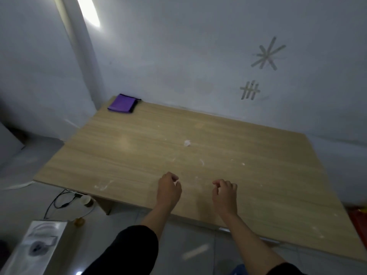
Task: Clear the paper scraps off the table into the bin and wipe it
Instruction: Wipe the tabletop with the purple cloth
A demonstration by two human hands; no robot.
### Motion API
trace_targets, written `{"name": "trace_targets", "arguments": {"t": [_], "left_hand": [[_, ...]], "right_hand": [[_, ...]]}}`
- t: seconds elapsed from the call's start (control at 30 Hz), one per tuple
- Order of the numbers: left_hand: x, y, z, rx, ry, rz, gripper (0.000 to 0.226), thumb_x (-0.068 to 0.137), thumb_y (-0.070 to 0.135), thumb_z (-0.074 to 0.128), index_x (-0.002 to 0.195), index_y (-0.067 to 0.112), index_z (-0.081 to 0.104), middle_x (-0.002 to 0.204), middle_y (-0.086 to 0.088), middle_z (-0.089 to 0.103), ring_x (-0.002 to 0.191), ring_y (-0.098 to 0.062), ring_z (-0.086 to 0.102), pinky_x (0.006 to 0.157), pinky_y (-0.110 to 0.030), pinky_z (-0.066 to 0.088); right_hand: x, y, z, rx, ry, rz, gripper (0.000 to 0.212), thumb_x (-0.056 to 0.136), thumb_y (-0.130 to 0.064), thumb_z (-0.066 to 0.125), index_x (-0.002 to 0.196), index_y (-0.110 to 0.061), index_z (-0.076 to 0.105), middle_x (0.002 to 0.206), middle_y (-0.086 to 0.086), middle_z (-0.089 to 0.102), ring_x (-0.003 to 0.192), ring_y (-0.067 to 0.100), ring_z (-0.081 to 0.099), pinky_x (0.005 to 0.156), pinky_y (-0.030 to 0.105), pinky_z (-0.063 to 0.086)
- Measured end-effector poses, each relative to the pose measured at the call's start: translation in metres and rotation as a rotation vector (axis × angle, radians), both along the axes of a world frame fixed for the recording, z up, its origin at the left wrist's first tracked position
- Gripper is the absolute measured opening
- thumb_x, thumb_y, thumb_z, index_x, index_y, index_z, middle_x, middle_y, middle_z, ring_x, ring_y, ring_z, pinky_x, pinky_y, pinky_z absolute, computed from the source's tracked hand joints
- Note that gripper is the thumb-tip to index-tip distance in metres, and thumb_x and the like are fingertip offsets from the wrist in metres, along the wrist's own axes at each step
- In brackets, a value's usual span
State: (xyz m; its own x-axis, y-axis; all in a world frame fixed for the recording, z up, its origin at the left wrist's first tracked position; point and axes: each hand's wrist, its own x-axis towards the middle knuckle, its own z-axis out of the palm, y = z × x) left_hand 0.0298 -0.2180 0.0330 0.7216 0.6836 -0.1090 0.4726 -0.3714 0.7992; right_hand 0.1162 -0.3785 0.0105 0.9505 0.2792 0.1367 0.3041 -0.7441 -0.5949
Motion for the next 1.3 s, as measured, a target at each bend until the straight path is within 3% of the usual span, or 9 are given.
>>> {"name": "trace_targets", "arguments": {"t": [0.17, 0.6, 0.93, 1.1, 1.3], "left_hand": [[-0.005, 0.081, 0.009, 0.061, 0.001, -0.024, 0.019, 0.086, 0.011, 0.057, 0.104, 0.008, 0.054, 0.111, -0.010, 0.055, 0.107, -0.027, 0.051, 0.090, -0.041, 0.045], [-0.023, 0.235, -0.002, -0.015, 0.030, 0.129, 0.029, 0.089, 0.014, 0.054, 0.117, 0.017, 0.049, 0.127, -0.006, 0.049, 0.119, -0.021, 0.046, 0.093, -0.036, 0.042], [0.033, 0.377, -0.017, -0.011, -0.007, 0.221, 0.039, 0.086, 0.010, 0.055, 0.124, 0.018, 0.048, 0.135, -0.001, 0.048, 0.127, -0.016, 0.041, 0.094, -0.021, 0.031], [0.072, 0.433, -0.028, -0.030, -0.019, 0.251, 0.041, 0.085, 0.009, 0.057, 0.124, 0.019, 0.047, 0.138, 0.000, 0.046, 0.130, -0.014, 0.039, 0.101, -0.024, 0.030], [0.089, 0.477, -0.050, -0.026, 0.020, 0.273, 0.044, 0.086, 0.012, 0.058, 0.127, 0.022, 0.047, 0.137, 0.001, 0.047, 0.128, -0.013, 0.040, 0.099, -0.022, 0.031]], "right_hand": [[-0.005, 0.085, 0.010, -0.023, -0.028, 0.070, 0.025, 0.077, -0.001, 0.054, 0.098, -0.010, 0.065, 0.095, 0.011, 0.065, 0.099, 0.033, 0.044, 0.084, 0.038, 0.041], [0.004, 0.271, 0.019, -0.042, 0.065, 0.315, 0.041, 0.083, -0.004, 0.048, 0.123, -0.010, 0.055, 0.118, 0.008, 0.061, 0.120, 0.026, 0.038, 0.099, 0.035, 0.037], [0.088, 0.429, 0.019, -0.058, 0.178, 0.458, 0.049, 0.089, -0.008, 0.044, 0.137, -0.015, 0.041, 0.138, 0.013, 0.044, 0.137, 0.023, 0.026, 0.108, 0.034, 0.027], [0.141, 0.499, -0.001, -0.107, 0.196, 0.527, 0.050, 0.089, -0.008, 0.044, 0.138, -0.012, 0.039, 0.143, 0.012, 0.042, 0.138, 0.023, 0.025, 0.111, 0.034, 0.025], [0.187, 0.557, -0.038, -0.070, 0.258, 0.594, 0.057, 0.087, -0.006, 0.048, 0.141, -0.015, 0.034, 0.152, 0.003, 0.029, 0.142, 0.018, 0.020, 0.113, 0.029, 0.018]]}}
